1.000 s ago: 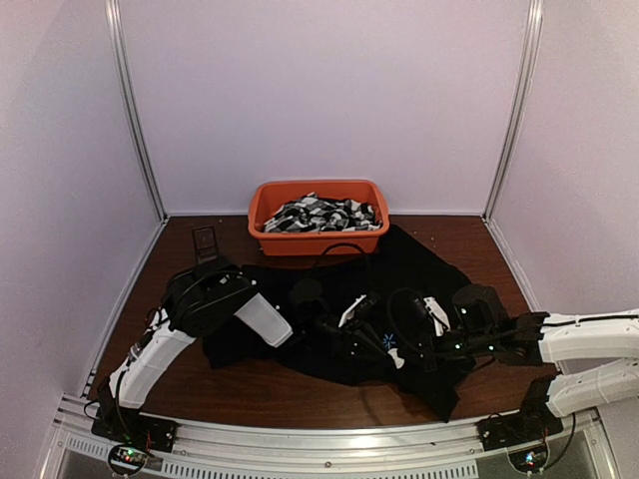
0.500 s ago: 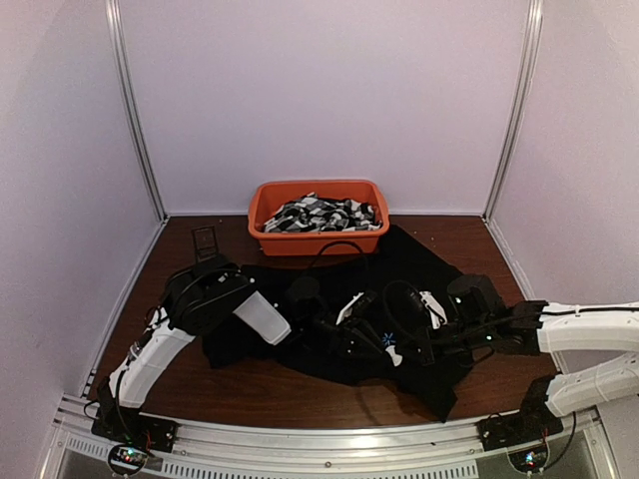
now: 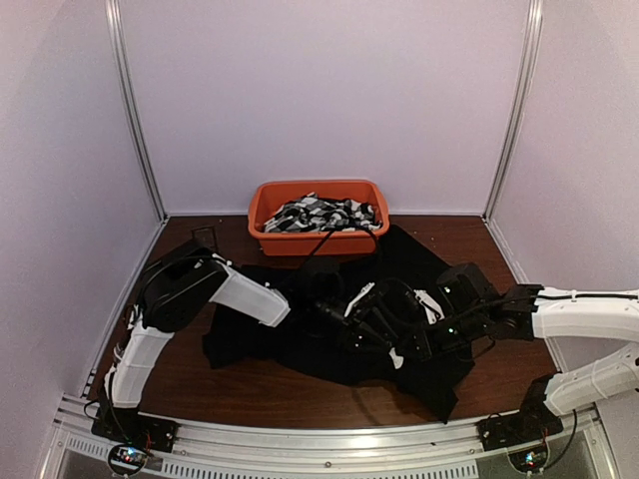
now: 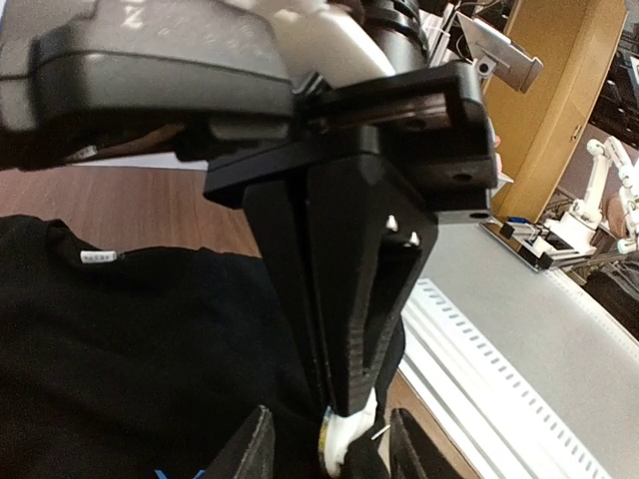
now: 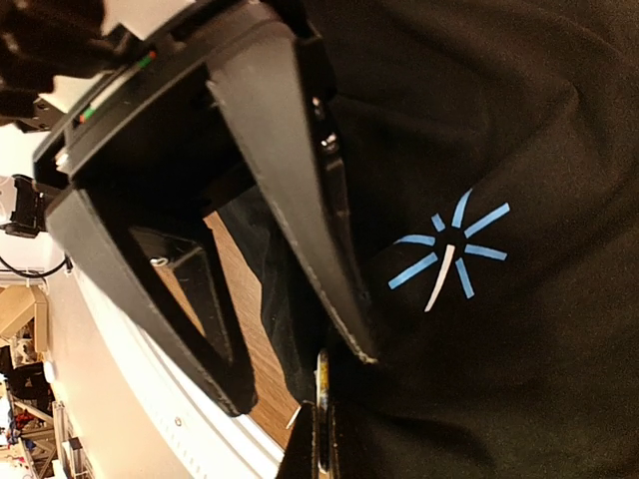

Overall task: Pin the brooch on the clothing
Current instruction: Pin the clothing with brooches at the center of the board.

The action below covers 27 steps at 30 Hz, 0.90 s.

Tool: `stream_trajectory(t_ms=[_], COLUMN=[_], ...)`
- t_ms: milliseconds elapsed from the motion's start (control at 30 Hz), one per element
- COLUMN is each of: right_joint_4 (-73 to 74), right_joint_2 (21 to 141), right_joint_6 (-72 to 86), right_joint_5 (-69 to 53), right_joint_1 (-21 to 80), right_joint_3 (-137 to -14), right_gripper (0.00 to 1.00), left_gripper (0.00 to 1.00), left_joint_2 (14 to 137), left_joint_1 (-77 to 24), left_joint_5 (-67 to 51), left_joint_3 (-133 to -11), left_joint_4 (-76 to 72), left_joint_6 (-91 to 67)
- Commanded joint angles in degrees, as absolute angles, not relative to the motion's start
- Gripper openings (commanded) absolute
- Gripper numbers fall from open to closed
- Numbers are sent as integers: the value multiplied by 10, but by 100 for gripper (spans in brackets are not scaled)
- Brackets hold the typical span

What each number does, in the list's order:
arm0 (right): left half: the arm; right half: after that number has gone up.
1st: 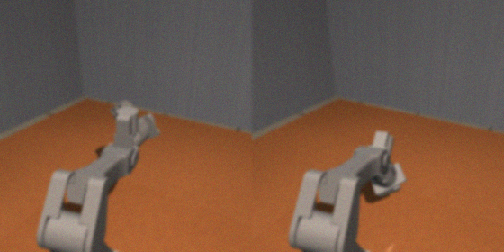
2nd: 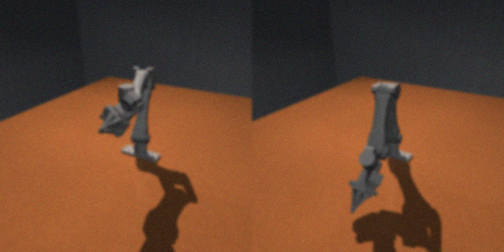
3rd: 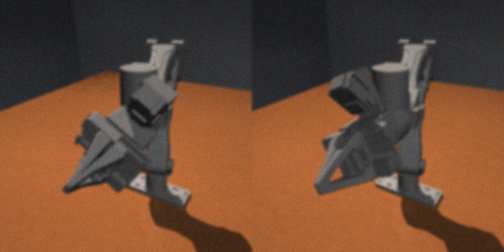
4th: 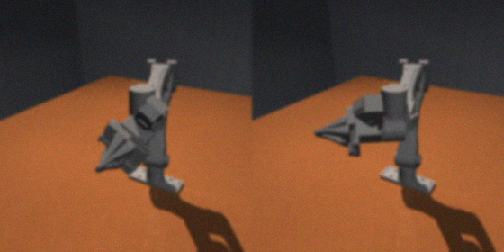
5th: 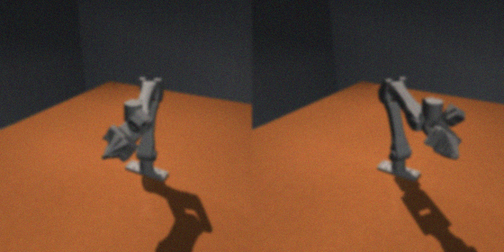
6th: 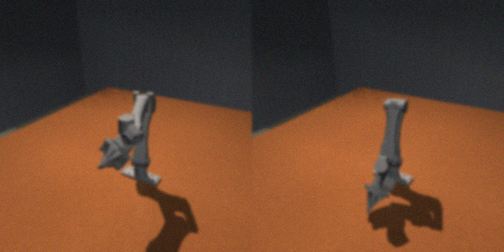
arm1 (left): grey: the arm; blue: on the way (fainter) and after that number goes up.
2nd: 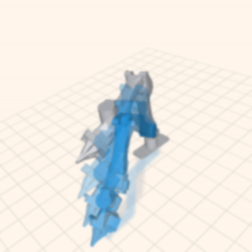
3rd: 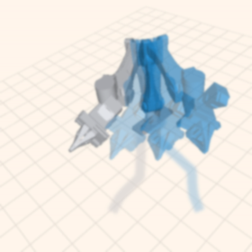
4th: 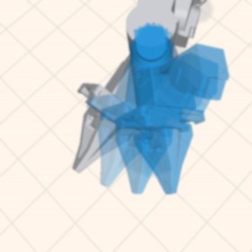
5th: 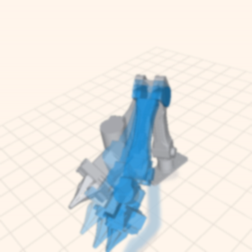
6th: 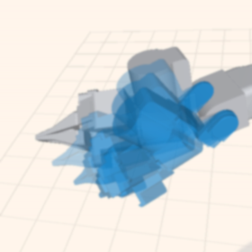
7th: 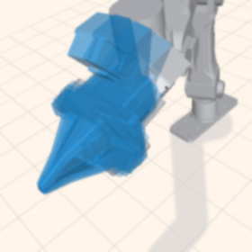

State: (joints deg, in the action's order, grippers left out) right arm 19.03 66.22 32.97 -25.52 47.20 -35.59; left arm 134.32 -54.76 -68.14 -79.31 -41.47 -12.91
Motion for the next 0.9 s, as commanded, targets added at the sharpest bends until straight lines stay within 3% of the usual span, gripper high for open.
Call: stream_trajectory(t_ms=[0, 267, 433, 867], right_joint_4=[217, 173, 178, 178], right_joint_2=[660, 654, 653, 666], right_joint_6=[331, 368, 370, 360], right_joint_5=[-260, -335, -357, -382], right_joint_1=[469, 451, 441, 417], right_joint_3=[-366, -352, -353, -340], right_gripper=[0, 0, 0, 0], left_gripper=[41, 44, 44, 48], left_joint_2=[1338, 1336, 1334, 1336], left_joint_1=[-551, -554, -560, -564], left_joint_5=[-680, -686, -682, -701], left_joint_3=[-792, -794, -810, -809], left_joint_4=[-378, -365, -297, -305], left_joint_6=[-86, -75, -26, -25])
